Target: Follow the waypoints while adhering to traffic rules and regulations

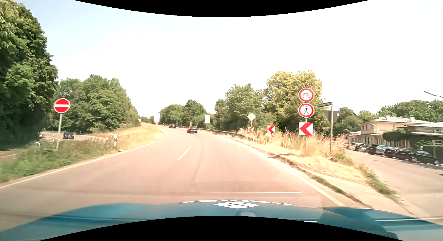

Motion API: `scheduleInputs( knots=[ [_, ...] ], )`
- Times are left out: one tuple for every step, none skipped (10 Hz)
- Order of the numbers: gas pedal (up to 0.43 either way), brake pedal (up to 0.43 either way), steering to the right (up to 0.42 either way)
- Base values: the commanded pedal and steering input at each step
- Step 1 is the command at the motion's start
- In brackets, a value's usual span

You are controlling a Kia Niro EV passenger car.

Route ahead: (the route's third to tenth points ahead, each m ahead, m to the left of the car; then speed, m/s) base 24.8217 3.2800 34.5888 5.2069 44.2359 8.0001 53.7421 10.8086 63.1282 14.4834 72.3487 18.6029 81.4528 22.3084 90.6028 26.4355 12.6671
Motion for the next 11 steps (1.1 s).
scheduleInputs(
  knots=[
    [0.0, 0.091, -0.036],
    [0.0, 0.091, -0.036],
    [0.0, 0.091, -0.034],
    [0.0, 0.091, -0.034],
    [0.0, 0.091, -0.034],
    [0.0, 0.091, -0.034],
    [0.0, 0.104, -0.034],
    [0.0, 0.116, -0.035],
    [0.0, 0.122, -0.034],
    [0.0, 0.122, -0.034],
    [0.0, 0.122, -0.031]
  ],
)
